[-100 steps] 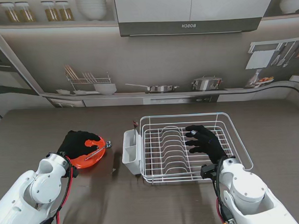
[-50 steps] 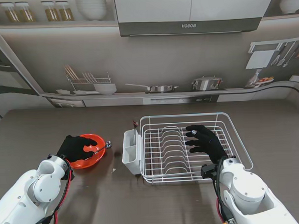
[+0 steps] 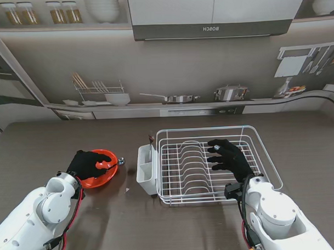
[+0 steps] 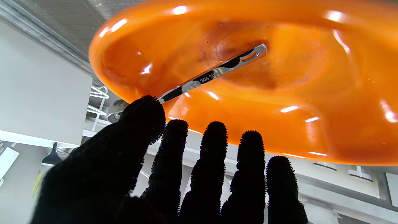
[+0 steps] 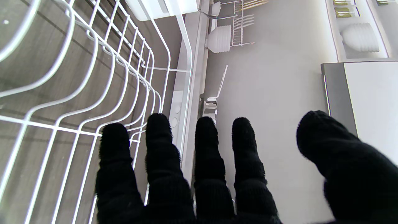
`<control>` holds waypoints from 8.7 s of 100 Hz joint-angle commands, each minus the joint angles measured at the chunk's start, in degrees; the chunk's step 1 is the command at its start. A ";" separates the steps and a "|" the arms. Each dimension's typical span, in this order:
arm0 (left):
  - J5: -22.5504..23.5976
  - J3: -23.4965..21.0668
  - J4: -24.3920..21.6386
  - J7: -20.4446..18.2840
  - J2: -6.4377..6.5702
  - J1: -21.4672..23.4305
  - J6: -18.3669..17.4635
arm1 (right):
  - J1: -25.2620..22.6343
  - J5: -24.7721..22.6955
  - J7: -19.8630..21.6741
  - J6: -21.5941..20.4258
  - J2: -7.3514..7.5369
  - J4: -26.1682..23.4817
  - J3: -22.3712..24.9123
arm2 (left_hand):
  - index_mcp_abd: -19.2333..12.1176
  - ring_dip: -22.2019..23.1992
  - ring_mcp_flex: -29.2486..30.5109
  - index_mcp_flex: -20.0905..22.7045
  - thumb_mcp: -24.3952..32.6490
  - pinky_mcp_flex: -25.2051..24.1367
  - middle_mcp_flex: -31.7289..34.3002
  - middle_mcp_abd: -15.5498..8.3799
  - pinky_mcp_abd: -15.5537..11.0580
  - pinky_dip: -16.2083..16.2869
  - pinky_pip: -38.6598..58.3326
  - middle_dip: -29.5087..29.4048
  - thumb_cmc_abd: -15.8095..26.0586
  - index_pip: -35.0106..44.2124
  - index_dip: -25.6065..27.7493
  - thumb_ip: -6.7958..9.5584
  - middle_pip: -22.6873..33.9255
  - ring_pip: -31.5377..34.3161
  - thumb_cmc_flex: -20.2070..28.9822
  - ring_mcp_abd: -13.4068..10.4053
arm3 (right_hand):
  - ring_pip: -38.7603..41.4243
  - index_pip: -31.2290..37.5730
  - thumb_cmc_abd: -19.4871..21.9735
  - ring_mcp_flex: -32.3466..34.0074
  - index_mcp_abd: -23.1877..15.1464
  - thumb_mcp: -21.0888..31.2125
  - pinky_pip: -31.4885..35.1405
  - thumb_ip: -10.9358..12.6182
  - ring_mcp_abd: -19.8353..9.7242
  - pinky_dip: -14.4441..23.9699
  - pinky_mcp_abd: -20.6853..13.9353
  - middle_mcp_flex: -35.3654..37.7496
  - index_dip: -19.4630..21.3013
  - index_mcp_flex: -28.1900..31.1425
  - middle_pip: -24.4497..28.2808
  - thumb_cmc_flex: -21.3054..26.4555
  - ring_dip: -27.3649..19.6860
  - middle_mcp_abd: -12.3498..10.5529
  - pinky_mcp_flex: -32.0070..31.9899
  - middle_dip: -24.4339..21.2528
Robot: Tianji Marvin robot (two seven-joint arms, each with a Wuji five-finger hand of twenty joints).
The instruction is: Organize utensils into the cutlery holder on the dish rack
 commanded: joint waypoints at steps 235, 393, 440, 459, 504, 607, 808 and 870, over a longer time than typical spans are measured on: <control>-5.90 7.25 8.66 2.80 -1.81 -6.00 1.07 | -0.38 1.65 0.36 0.58 -0.47 -0.60 0.13 | -2.61 5.26 4.01 11.63 -9.31 0.00 6.70 -1.71 -1.34 -0.80 6.88 29.96 -2.56 22.60 -4.17 -1.84 7.74 9.71 10.40 0.53 | 0.40 -0.66 0.98 1.61 0.12 -1.01 0.01 0.80 0.17 -0.25 1.31 0.62 -1.24 0.88 -0.49 -1.31 0.44 0.35 0.21 -0.09; -10.65 4.88 11.34 8.70 -3.74 -6.47 -1.52 | -0.42 1.52 0.44 0.70 -0.44 -0.49 0.08 | 3.60 4.18 8.74 15.06 -5.22 4.29 15.28 -4.19 -2.29 -2.51 11.31 34.24 0.52 33.71 3.81 -2.11 2.81 11.00 12.88 0.30 | 0.45 -0.64 1.17 1.69 0.08 -1.03 0.04 0.79 0.25 -0.25 1.31 0.62 -1.23 0.84 -0.45 -1.36 0.45 0.23 0.28 -0.08; -12.97 1.45 6.86 9.71 -4.45 -4.13 -2.44 | -0.48 1.61 0.60 0.67 -0.42 -0.48 -0.21 | 3.66 3.85 8.88 15.15 -4.74 4.24 15.57 -4.24 -2.48 -2.93 11.76 34.27 0.30 33.77 3.75 -2.31 2.54 10.74 12.67 -0.05 | 0.42 -0.63 1.17 1.60 0.09 -1.06 0.04 0.79 0.14 -0.26 1.34 0.55 -1.24 0.82 -0.46 -1.37 0.43 0.23 0.28 -0.09; -14.41 0.90 4.88 10.00 -4.85 -3.98 -3.49 | -0.49 1.67 0.64 0.65 -0.41 -0.47 -0.27 | 3.77 3.83 8.85 15.11 -4.79 4.13 15.54 -4.09 -2.51 -3.02 11.82 34.28 0.32 33.72 3.72 -2.32 2.45 10.72 12.76 0.17 | 0.42 -0.66 1.18 1.60 0.10 -1.07 0.01 0.78 0.21 -0.27 1.36 0.54 -1.25 0.77 -0.47 -1.37 0.43 0.33 0.23 -0.10; -27.38 3.85 0.24 10.36 -7.63 -5.02 -6.07 | -0.51 1.75 0.68 0.53 -0.41 -0.46 -0.36 | 3.90 3.46 8.55 15.02 -5.32 3.65 15.63 -4.17 -2.42 -3.30 11.56 33.81 0.28 33.58 3.62 -2.24 1.91 10.12 13.12 -0.08 | 0.38 -0.66 1.16 1.52 0.10 -1.06 0.05 0.79 0.25 -0.26 1.26 0.55 -1.25 0.77 -0.47 -1.35 0.43 0.31 0.28 -0.09; -47.67 12.24 -8.52 11.53 -11.28 1.35 -6.34 | -0.55 1.63 0.52 0.09 -0.41 -0.50 -0.20 | 4.46 -0.38 6.54 15.33 -8.75 0.48 17.44 -4.27 -1.64 -3.28 7.25 28.86 0.08 33.06 1.91 -1.46 -0.60 3.45 14.52 -0.91 | 0.40 -0.67 1.14 1.61 0.10 -1.05 0.04 0.77 0.25 -0.26 1.37 0.63 -1.26 0.74 -0.48 -1.36 0.44 0.28 0.27 -0.09; -44.01 12.98 -8.82 14.35 -11.37 5.80 -1.57 | -0.97 2.01 0.45 0.09 -0.42 -1.13 -0.02 | 3.94 -0.71 -0.16 12.30 -12.17 -3.54 10.47 -2.84 -3.43 -1.41 -0.49 25.77 -0.23 28.06 0.10 -1.04 -3.65 0.49 17.68 -1.61 | 0.47 -0.66 1.10 1.74 0.06 -1.10 0.08 0.78 0.18 -0.27 1.34 0.75 -1.26 0.75 -0.46 -1.35 0.47 0.23 0.34 -0.06; -42.33 12.49 -8.90 13.66 -10.84 6.38 -1.66 | -0.94 1.98 0.40 -0.02 -0.42 -1.07 0.08 | 3.06 -1.13 -1.54 9.61 -13.10 -4.08 4.89 -2.34 -3.67 -1.52 -1.86 17.40 -3.04 23.78 1.73 -1.44 0.85 -0.99 13.24 -2.15 | 0.51 -0.68 1.15 1.82 0.07 -1.13 0.08 0.78 0.24 -0.28 1.32 0.75 -1.27 0.81 -0.49 -1.38 0.48 0.28 0.35 -0.06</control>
